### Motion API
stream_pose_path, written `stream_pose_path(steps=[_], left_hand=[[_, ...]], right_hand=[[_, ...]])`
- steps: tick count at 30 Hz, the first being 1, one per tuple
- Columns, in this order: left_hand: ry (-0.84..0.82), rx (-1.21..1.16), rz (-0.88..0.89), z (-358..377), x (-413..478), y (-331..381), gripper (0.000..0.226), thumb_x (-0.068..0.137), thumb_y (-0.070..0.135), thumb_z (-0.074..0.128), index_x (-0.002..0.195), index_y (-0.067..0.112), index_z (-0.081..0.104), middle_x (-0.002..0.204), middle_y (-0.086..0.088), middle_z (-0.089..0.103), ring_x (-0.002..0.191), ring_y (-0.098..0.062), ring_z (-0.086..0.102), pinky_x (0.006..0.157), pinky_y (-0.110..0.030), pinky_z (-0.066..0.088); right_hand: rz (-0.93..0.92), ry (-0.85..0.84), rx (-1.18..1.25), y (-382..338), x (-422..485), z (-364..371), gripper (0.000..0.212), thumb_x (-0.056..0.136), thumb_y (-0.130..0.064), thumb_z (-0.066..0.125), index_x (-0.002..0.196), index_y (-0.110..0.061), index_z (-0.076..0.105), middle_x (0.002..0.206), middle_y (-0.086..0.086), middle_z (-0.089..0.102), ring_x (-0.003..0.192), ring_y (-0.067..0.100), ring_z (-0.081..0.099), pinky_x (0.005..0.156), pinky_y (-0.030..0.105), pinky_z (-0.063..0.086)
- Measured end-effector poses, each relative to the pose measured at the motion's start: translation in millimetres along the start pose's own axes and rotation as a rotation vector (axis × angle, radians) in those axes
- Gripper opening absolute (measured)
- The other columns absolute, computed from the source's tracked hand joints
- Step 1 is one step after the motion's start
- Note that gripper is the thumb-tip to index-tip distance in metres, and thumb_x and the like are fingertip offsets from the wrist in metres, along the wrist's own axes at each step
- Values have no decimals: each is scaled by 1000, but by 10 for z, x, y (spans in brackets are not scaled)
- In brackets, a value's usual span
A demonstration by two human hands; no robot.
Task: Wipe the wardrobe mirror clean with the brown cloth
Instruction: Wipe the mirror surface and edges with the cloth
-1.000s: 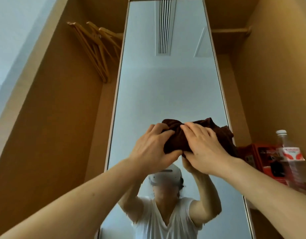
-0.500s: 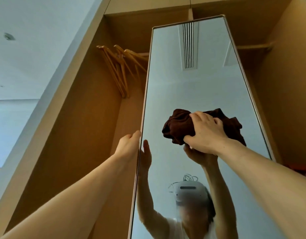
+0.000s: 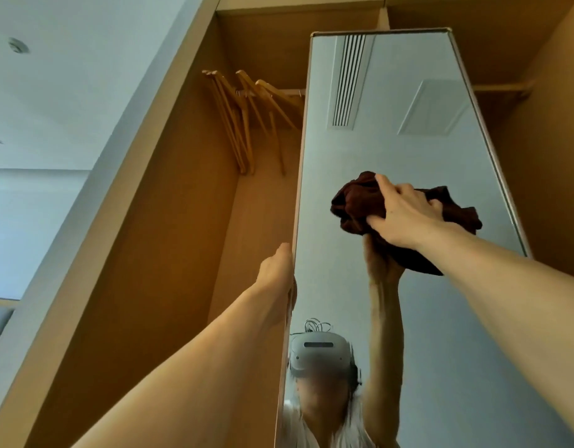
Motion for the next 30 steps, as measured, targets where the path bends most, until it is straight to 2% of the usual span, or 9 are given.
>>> stream_pose_path(steps=[3, 7, 12, 16, 18, 22, 25, 28, 30], left_hand=[[-91, -215, -40, -30, -25, -69, 50, 99, 44, 34, 100, 3, 62, 65, -10, 66, 58, -25, 61, 58, -29, 48], [-167, -434, -66, -96, -73, -114, 58, 98, 53, 31, 130, 9, 50, 113, -18, 65, 95, -29, 65, 65, -36, 52], [-245, -401, -85, -139, -157, -98, 65, 97, 58, 27, 137, 10, 46, 136, -15, 54, 114, -24, 57, 79, -34, 48], [-238, -353, -137, -142, -193, -156, 72, 94, 64, 27, 101, 2, 63, 95, -16, 73, 83, -25, 70, 69, -33, 50], [-249, -337, -156, -161, -183, -187, 72, 92, 66, 28, 95, 4, 63, 86, -15, 74, 79, -27, 71, 67, -35, 52], [-238, -342, -169, -170, -144, -241, 74, 92, 67, 26, 100, 2, 61, 90, -17, 74, 91, -29, 68, 71, -38, 52], [-237, -385, -132, -176, -125, -253, 74, 94, 65, 23, 119, 4, 57, 117, -18, 64, 111, -26, 59, 88, -37, 46], [-223, -479, -88, -170, -134, -278, 66, 95, 63, 25, 102, 9, 61, 103, -13, 68, 97, -23, 64, 73, -35, 52], [-207, -441, -69, -150, -126, -282, 67, 95, 64, 23, 111, 10, 60, 105, -12, 67, 101, -24, 63, 75, -34, 52]], right_hand=[[-184, -42, -86, -368, -159, 55, 70, 84, -36, 54, 145, -38, 20, 144, 8, 34, 132, 31, 31, 109, 52, 20], [-518, -42, -3, -707, -860, 446, 69, 73, -39, 52, 140, -40, 32, 146, -3, 29, 136, 18, 21, 114, 46, 6], [-551, -150, 63, -577, -695, 350, 66, 74, -40, 53, 137, -44, 36, 145, -9, 28, 136, 15, 20, 112, 40, 4], [-333, -124, 41, -752, -167, 228, 67, 82, -33, 54, 143, -37, 28, 149, -2, 24, 138, 24, 19, 111, 49, 11], [-256, -98, 29, -845, -52, 246, 67, 84, -32, 54, 145, -34, 24, 150, 0, 24, 139, 26, 17, 111, 52, 13], [-325, -17, 1, -829, -192, 336, 68, 83, -33, 54, 145, -32, 26, 152, -1, 24, 141, 22, 16, 113, 50, 9], [-502, -31, 9, -693, -531, 439, 70, 75, -38, 54, 142, -35, 33, 151, -6, 27, 139, 15, 17, 113, 46, 6], [-607, -41, 19, -595, -814, 568, 68, 71, -43, 50, 138, -38, 39, 148, -9, 32, 136, 12, 20, 112, 43, 5], [-603, -86, 26, -582, -758, 553, 64, 74, -42, 53, 137, -40, 41, 145, -10, 33, 134, 13, 22, 111, 42, 6]])
Point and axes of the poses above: each hand's wrist, its own x-axis towards the middle knuckle, its own z-axis out of the palm, y = z × x, the point moved 2 cm from there along x, towards the middle knuckle
